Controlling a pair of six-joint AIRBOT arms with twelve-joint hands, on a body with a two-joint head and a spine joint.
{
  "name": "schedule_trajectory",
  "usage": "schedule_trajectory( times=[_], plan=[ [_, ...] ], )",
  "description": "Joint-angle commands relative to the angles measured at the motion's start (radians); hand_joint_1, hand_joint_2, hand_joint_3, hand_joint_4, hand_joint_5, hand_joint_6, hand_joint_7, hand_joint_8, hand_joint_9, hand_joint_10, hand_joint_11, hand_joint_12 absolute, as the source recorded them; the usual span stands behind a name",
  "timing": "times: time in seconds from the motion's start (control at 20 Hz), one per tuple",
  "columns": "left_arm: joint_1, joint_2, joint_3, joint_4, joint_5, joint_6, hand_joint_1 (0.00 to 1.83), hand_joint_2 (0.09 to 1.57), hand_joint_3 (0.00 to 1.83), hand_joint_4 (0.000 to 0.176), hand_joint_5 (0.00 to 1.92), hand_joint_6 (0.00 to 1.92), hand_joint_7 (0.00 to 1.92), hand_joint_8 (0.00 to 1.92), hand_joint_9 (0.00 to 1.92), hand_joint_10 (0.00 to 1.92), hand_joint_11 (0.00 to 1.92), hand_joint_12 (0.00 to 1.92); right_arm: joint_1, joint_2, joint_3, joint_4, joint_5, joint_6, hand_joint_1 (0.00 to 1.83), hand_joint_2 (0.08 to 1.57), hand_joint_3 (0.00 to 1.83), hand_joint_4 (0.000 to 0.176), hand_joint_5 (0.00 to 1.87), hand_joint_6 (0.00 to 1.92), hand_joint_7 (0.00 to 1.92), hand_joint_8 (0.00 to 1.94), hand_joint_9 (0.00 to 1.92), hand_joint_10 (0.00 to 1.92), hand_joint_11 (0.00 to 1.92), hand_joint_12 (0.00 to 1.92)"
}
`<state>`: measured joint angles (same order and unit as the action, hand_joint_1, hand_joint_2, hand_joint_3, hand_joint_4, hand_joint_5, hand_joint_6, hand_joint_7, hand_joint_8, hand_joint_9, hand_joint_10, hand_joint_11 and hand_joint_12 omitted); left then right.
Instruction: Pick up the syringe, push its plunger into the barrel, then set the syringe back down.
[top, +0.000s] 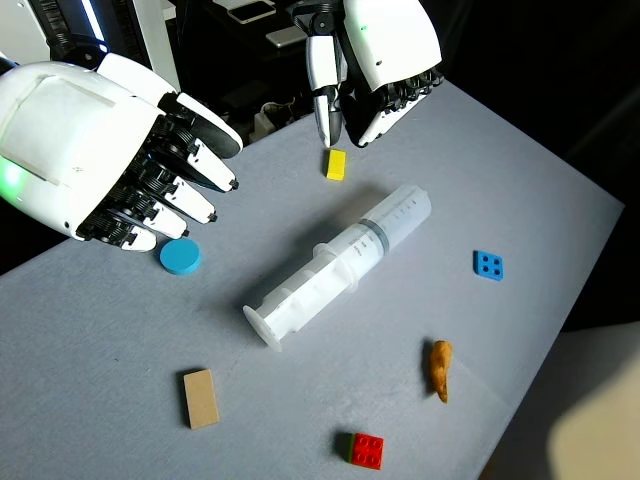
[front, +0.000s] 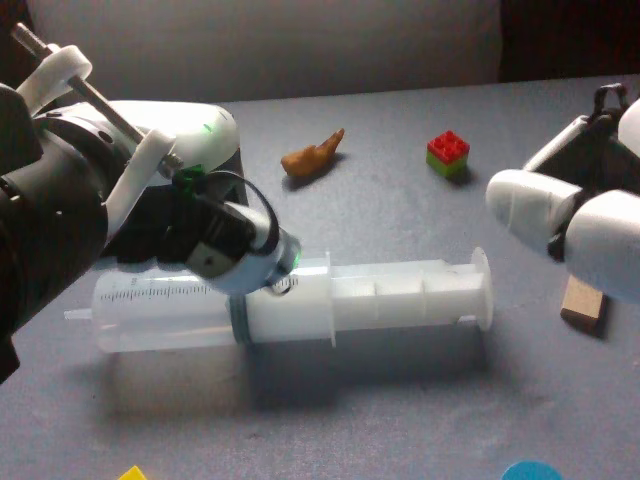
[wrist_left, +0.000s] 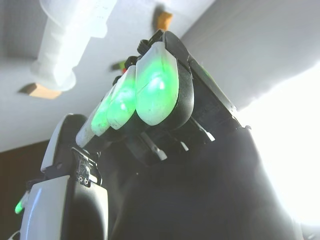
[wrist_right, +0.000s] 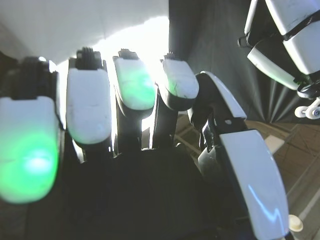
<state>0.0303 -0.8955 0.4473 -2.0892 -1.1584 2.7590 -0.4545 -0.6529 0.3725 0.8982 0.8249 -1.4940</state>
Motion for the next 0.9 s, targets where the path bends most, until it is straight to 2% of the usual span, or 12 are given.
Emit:
schedule_trajectory(
  times=[0.0,0.05,0.15,0.2,0.35,0.45,0.5,0.6,0.65,0.85],
  plan=[
    [-0.006,0.000,0.001,0.074,0.014,-0.001,0.01,1.15,0.02,0.032,0.00,0.00,0.00,0.00,0.00,0.00,0.00,0.00,0.005,0.005,-0.004,-0.060,0.078,0.010,0.13,1.00,0.03,0.000,0.12,0.01,0.11,0.00,0.10,0.01,0.00,0.40],
    [-0.007,0.000,0.001,0.074,0.014,-0.001,0.02,1.14,0.01,0.032,0.02,0.01,0.00,0.00,0.00,0.00,0.00,0.00,0.004,0.005,-0.004,-0.060,0.076,0.015,0.12,1.00,0.02,0.000,0.12,0.01,0.11,0.00,0.10,0.00,0.00,0.40],
    [-0.008,0.000,0.001,0.074,0.014,0.000,0.00,1.13,0.00,0.038,0.01,0.00,0.00,0.00,0.00,0.00,0.00,0.00,0.002,0.005,-0.004,-0.060,0.067,0.013,0.13,1.01,0.01,0.000,0.10,0.00,0.09,0.00,0.07,0.00,0.00,0.26],
    [-0.009,0.000,0.000,0.074,0.014,0.000,0.00,1.14,0.00,0.031,0.01,0.00,0.00,0.00,0.00,0.00,0.00,0.00,0.000,0.005,-0.004,-0.060,0.066,-0.001,0.14,1.01,0.01,0.000,0.07,0.00,0.06,0.00,0.03,0.01,0.00,0.16],
    [-0.006,0.000,-0.005,0.083,0.014,0.011,0.00,1.13,0.00,0.028,0.00,0.00,0.00,0.00,0.00,0.00,0.00,0.00,0.001,0.006,-0.004,-0.060,0.072,0.026,0.19,1.01,0.00,0.000,0.08,0.00,0.07,0.00,0.05,0.00,0.00,0.20],
    [0.002,0.000,-0.008,0.090,0.014,0.011,0.00,1.13,0.00,0.023,0.02,0.01,0.00,0.00,0.00,0.00,0.00,0.00,0.001,0.006,-0.004,-0.060,0.076,0.073,0.20,1.00,0.00,0.000,0.10,0.00,0.11,0.00,0.08,0.00,0.00,0.30],
    [0.012,-0.001,-0.011,0.099,0.019,0.010,0.00,1.13,0.00,0.029,0.03,0.01,0.00,0.00,0.00,0.00,0.00,0.00,0.000,0.006,-0.004,-0.059,0.078,0.112,0.17,1.00,0.00,0.000,0.11,0.00,0.12,0.00,0.09,0.00,0.00,0.34],
    [0.043,-0.006,-0.013,0.123,0.045,0.007,0.02,1.13,0.00,0.021,0.03,0.01,0.00,0.00,0.00,0.00,0.00,0.00,-0.001,0.006,-0.004,-0.054,0.080,0.121,0.19,1.00,0.00,0.000,0.14,0.01,0.14,0.01,0.11,0.01,0.00,0.35],
    [0.055,-0.009,-0.013,0.128,0.048,0.006,0.10,1.13,0.00,0.012,0.04,0.01,0.00,0.00,0.00,0.00,0.00,0.00,-0.001,0.005,-0.004,-0.054,0.082,0.120,0.18,1.01,0.00,0.000,0.13,0.00,0.12,0.00,0.10,0.00,0.00,0.33],
    [0.113,-0.035,-0.012,0.171,0.050,-0.051,0.32,1.08,0.00,0.023,0.02,0.00,0.00,0.00,0.00,0.00,0.00,0.00,-0.001,0.005,-0.004,-0.051,0.114,0.117,0.20,1.00,0.00,0.000,0.14,0.00,0.14,0.00,0.11,0.00,0.00,0.34]
  ],
)
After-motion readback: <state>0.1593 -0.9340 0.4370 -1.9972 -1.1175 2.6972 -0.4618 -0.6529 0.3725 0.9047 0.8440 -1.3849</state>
